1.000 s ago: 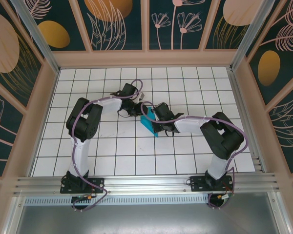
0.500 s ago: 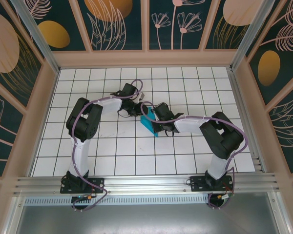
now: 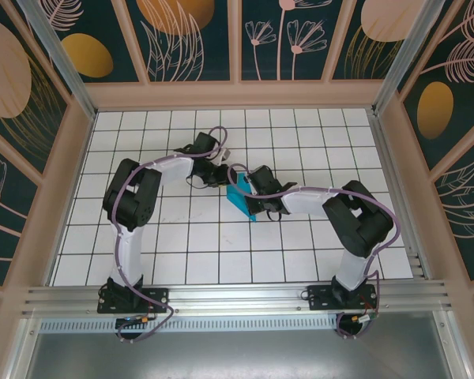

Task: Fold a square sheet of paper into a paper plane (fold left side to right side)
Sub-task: Third fold the triangle at the center of the table.

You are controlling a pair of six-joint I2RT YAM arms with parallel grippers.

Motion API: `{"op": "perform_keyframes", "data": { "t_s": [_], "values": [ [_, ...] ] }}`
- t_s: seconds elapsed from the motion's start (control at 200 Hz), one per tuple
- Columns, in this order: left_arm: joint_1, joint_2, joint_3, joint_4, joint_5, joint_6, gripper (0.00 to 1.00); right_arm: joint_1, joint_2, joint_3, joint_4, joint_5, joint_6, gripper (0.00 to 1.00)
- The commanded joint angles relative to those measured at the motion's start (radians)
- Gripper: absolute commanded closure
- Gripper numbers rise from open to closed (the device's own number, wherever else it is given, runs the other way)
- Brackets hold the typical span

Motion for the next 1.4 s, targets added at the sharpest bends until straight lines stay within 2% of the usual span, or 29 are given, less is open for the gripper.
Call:
{"op": "perform_keyframes", "data": {
  "t_s": [0.0, 0.145, 0.25, 0.335, 0.475, 1.026, 1.396],
  "values": [
    [0.021, -0.058, 0.03, -0.041, 0.0, 0.028, 0.63, -0.001, 0.044, 0.001, -0.039, -0.025, 0.004, 1.0],
    [0.023, -0.092, 0.002, -0.027, 0.013, 0.018, 0.65, -0.001, 0.044, 0.003, -0.04, -0.028, 0.0, 1.0],
    [0.023, -0.142, -0.076, 0.041, 0.069, -0.029, 0.69, 0.0, 0.044, 0.005, -0.037, -0.031, 0.0, 1.0],
    [0.019, -0.177, -0.149, 0.108, 0.126, -0.079, 0.7, 0.0, 0.046, 0.007, -0.034, -0.035, -0.002, 1.0],
    [-0.018, -0.187, -0.206, 0.158, 0.152, -0.117, 0.7, 0.001, 0.051, 0.01, -0.032, -0.037, 0.0, 1.0],
    [-0.084, -0.076, -0.175, 0.198, 0.127, -0.16, 0.71, 0.007, 0.054, 0.023, -0.037, -0.038, -0.002, 1.0],
    [-0.084, -0.094, -0.216, 0.174, 0.08, -0.14, 0.71, 0.007, 0.05, 0.03, -0.041, -0.035, -0.008, 1.0]
  ]
}}
